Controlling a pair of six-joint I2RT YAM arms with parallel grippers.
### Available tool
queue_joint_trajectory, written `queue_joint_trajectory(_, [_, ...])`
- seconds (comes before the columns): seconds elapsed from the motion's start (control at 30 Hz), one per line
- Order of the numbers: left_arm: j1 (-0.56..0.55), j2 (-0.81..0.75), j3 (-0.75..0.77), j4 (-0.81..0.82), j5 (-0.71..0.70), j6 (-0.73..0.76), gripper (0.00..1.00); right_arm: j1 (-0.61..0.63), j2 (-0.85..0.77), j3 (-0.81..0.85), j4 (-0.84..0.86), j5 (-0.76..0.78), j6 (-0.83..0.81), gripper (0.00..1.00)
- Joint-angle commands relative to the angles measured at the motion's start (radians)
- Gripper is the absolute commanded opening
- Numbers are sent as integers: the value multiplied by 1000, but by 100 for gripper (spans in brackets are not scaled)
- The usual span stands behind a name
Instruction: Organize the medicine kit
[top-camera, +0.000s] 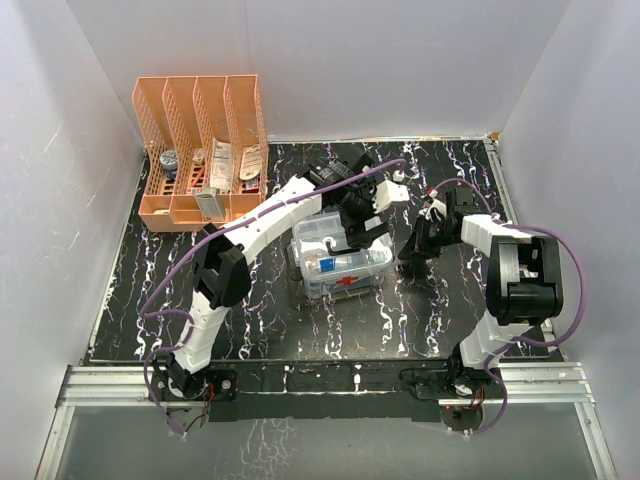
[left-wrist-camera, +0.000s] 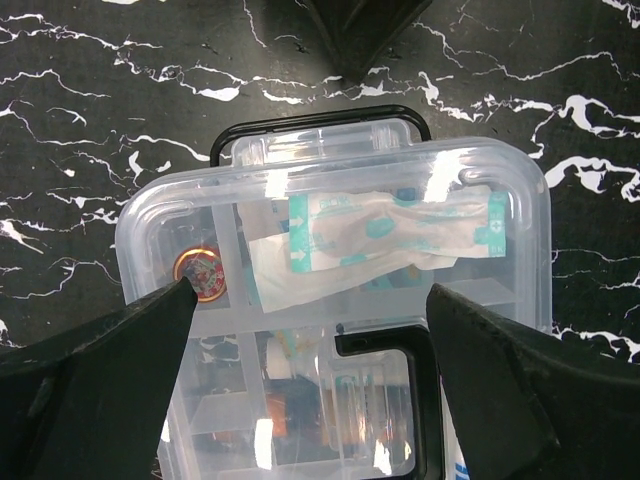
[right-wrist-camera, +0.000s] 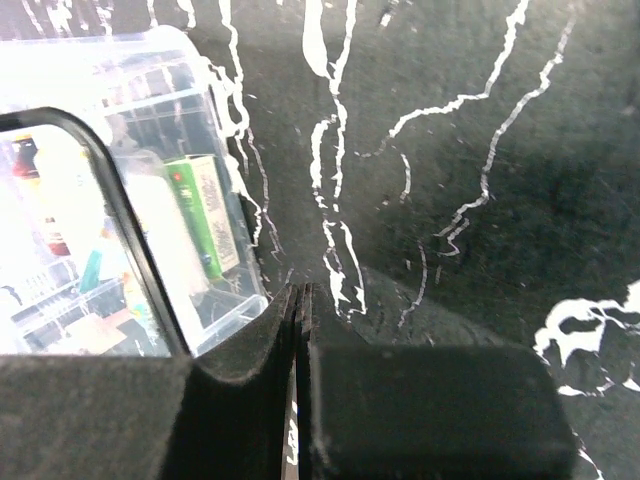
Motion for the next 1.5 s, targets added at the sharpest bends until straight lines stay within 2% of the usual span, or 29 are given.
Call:
queue_joint_trajectory(0.0, [17,122,-68,-271,-119,102,99,-7,-13,-4,110,-121,-5,0])
queue_joint_trajectory(0.33, [16,157,-25,-332,-126,118,99,-8,13,-29,228,-292,44,0])
queue_joint_trajectory(0.6, [17,181,7,-360,-121,126,99,-7,40,-47,250,-392,59,0])
queue_joint_trajectory(1.47, [16,202,14,-363,-154,121,98,-36,-33,-56,240,-465,85,0])
